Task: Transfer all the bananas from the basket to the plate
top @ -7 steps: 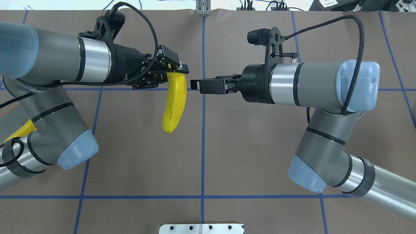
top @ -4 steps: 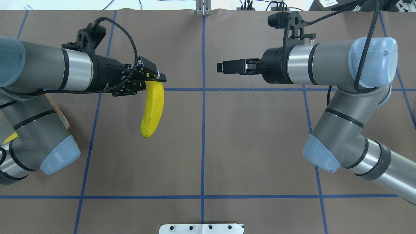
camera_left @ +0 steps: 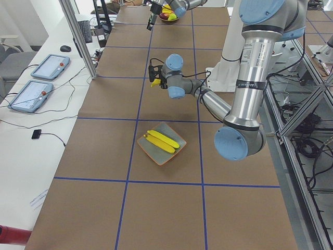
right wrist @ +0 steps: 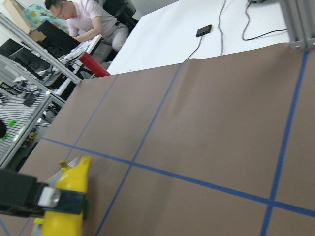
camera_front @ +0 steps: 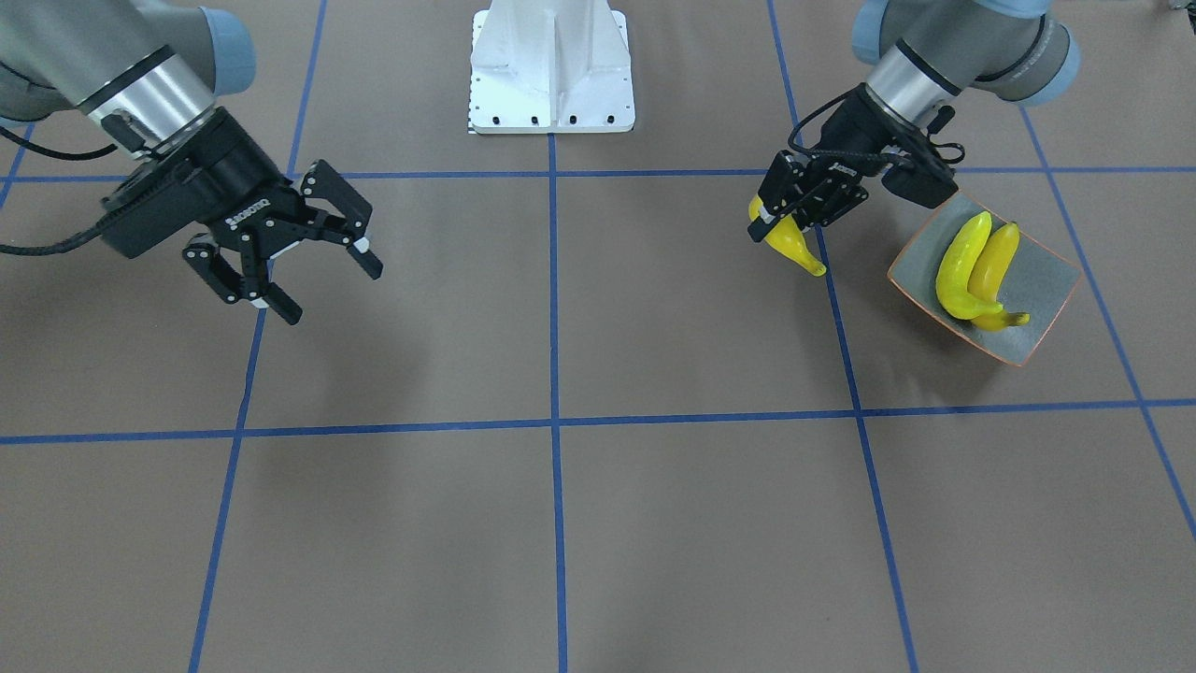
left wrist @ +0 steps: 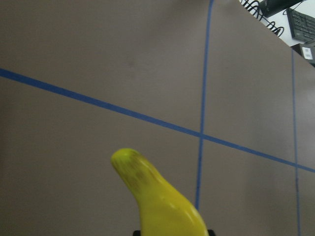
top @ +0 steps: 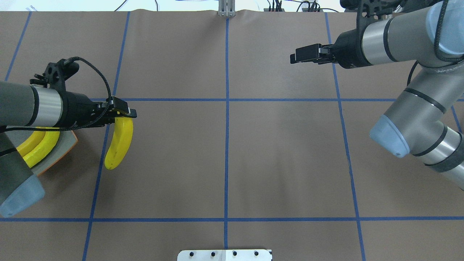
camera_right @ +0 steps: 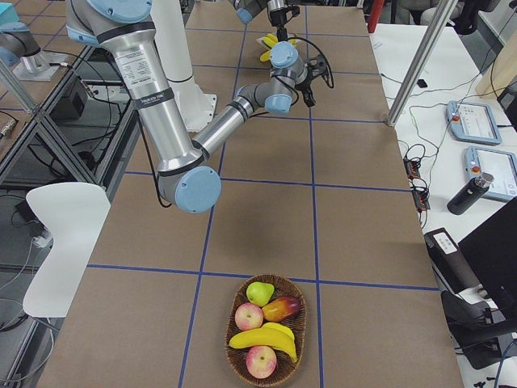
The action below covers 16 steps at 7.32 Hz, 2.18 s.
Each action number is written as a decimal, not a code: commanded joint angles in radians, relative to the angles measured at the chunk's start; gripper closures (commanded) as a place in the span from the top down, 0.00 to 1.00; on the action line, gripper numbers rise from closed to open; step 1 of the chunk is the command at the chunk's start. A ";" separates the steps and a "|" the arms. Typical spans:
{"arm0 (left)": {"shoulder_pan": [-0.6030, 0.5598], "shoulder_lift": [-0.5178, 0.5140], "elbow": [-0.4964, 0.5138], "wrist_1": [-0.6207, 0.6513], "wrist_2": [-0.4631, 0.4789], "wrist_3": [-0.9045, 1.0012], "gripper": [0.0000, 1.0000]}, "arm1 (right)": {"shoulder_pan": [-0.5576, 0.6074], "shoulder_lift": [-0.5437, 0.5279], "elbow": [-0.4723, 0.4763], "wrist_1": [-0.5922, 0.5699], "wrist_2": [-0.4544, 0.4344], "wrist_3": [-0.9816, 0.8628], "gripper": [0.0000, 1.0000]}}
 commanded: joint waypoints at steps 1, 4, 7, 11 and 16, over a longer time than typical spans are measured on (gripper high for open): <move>-0.005 0.141 -0.004 0.001 0.005 0.121 0.00 | 0.103 -0.060 -0.044 -0.002 0.101 -0.119 1.00; -0.024 0.292 -0.001 0.003 0.068 0.294 0.00 | 0.220 -0.144 -0.101 0.000 0.195 -0.325 1.00; -0.028 0.306 -0.004 0.164 0.170 0.355 0.00 | 0.220 -0.150 -0.101 0.001 0.196 -0.325 1.00; 0.018 0.234 -0.004 0.322 0.280 0.355 0.50 | 0.220 -0.154 -0.103 0.003 0.196 -0.325 1.00; 0.026 0.221 -0.097 0.334 0.312 0.488 1.00 | 0.290 -0.186 -0.118 -0.005 0.238 -0.388 1.00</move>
